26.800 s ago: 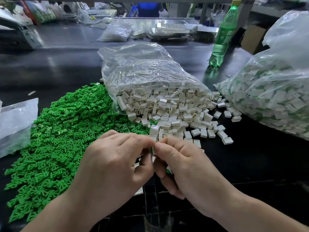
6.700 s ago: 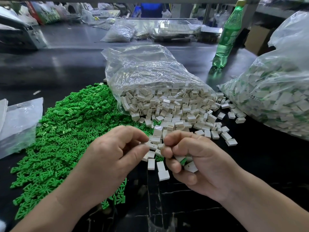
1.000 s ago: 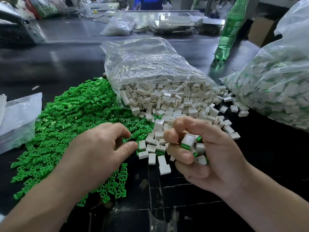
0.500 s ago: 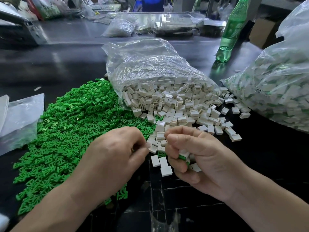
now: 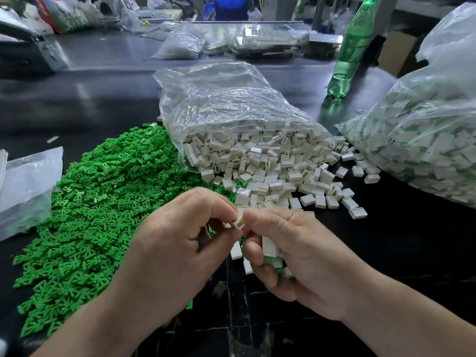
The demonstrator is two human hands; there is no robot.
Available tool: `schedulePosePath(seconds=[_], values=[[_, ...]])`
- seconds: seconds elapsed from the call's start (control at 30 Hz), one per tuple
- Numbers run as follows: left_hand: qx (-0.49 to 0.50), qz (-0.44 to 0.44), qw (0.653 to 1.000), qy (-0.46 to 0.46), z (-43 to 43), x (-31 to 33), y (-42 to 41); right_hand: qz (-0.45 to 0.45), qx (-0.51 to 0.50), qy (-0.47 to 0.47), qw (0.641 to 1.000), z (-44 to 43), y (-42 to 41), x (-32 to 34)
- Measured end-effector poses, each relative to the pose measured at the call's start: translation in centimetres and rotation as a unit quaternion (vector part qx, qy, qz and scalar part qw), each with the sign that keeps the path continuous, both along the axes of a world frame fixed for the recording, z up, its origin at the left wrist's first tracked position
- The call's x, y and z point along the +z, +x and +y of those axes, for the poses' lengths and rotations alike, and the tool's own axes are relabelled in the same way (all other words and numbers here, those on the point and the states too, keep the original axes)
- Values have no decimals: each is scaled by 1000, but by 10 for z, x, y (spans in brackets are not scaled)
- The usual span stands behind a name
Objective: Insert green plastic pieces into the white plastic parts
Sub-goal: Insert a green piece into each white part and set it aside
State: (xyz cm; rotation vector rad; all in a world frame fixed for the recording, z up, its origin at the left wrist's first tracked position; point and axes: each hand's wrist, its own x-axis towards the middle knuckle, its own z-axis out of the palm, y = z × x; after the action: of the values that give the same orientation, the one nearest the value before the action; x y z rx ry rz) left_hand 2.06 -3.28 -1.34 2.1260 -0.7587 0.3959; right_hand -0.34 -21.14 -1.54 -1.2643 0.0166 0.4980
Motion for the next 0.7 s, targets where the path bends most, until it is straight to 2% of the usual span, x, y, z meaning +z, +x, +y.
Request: schedulePosePath(seconds=[0.33,0.4,0.47,0.57,0.7], values=[[-48,26,999,-7,1,5,-2,26,38,105,993,-6,2,-5],[-19,30,999,1,6,7,1,24,32,146,989,-8,4,-5],[57,40,997,12,15,8,7,30,15,179,983,-10,6,-5],[133,82,980,123,30,1,18,31,-1,205,978,-14,7,-6],[165,57,937,304,30,-13,25,24,10,196,980,-14,7,-6]])
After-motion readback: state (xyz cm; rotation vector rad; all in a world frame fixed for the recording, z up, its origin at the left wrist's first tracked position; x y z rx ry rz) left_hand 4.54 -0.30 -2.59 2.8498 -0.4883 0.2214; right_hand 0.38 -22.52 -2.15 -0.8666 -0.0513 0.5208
